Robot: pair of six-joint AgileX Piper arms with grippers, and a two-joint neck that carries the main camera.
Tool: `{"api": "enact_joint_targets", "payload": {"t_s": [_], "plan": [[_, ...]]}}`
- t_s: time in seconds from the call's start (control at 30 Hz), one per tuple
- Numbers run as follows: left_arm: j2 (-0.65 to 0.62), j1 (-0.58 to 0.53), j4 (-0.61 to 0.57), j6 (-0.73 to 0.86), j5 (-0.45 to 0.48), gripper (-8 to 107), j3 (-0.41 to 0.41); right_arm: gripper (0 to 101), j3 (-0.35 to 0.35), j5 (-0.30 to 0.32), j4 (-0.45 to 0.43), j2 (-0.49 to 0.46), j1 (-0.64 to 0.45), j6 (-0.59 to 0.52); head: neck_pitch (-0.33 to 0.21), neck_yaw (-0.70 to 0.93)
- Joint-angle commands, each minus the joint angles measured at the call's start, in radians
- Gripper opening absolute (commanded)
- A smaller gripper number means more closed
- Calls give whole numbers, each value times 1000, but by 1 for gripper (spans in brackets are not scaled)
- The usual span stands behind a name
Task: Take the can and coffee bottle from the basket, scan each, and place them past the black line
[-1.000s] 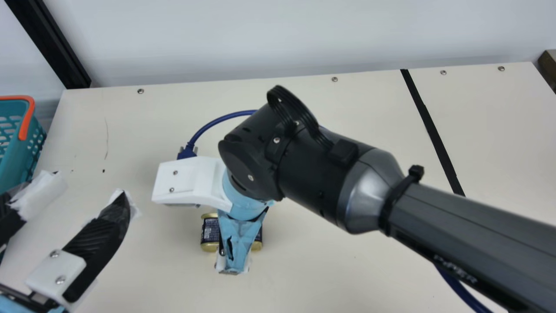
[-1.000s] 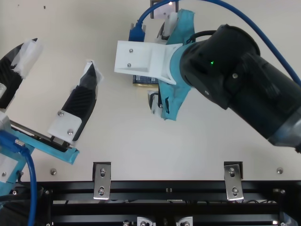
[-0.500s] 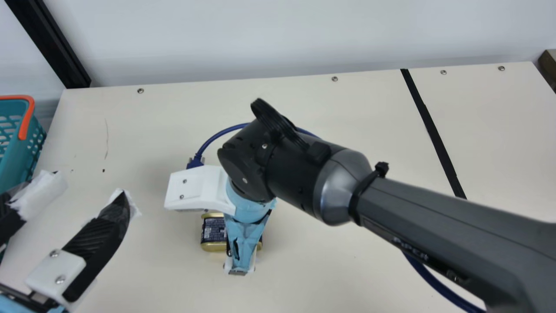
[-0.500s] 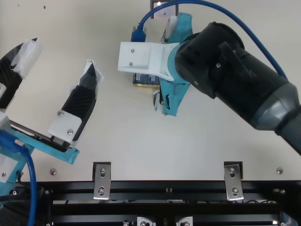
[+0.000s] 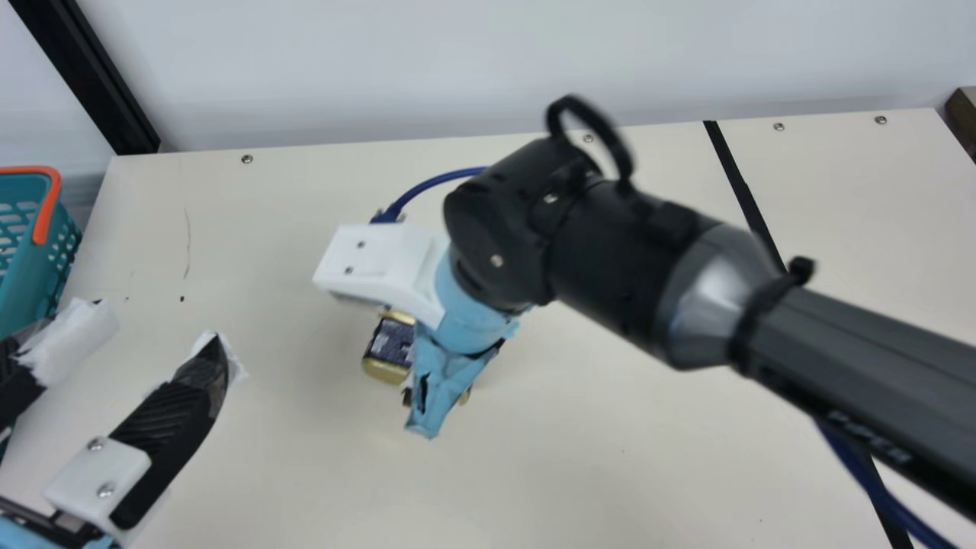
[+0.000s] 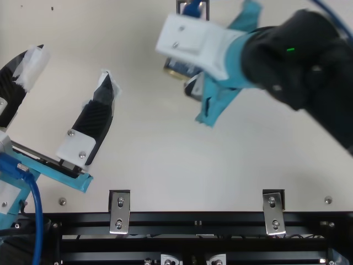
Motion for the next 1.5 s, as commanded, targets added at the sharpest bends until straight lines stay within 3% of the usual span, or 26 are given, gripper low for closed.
{"api": "enact_joint_targets", "payload": {"t_s": [0.0,0.5,0.93,1.47], "plan": [[0,0,0,0,0,90,0,0,15,-4,-38,-29,-37,56,-1,-22],[0,0,0,0,0,90,0,0,173,-50,-257,-177,-382,336,16,-401],[0,0,0,0,0,90,0,0,245,-89,-370,-204,-778,488,7,-682],[0,0,0,0,0,90,0,0,352,-162,-507,-147,-1172,658,3,-708]]}}
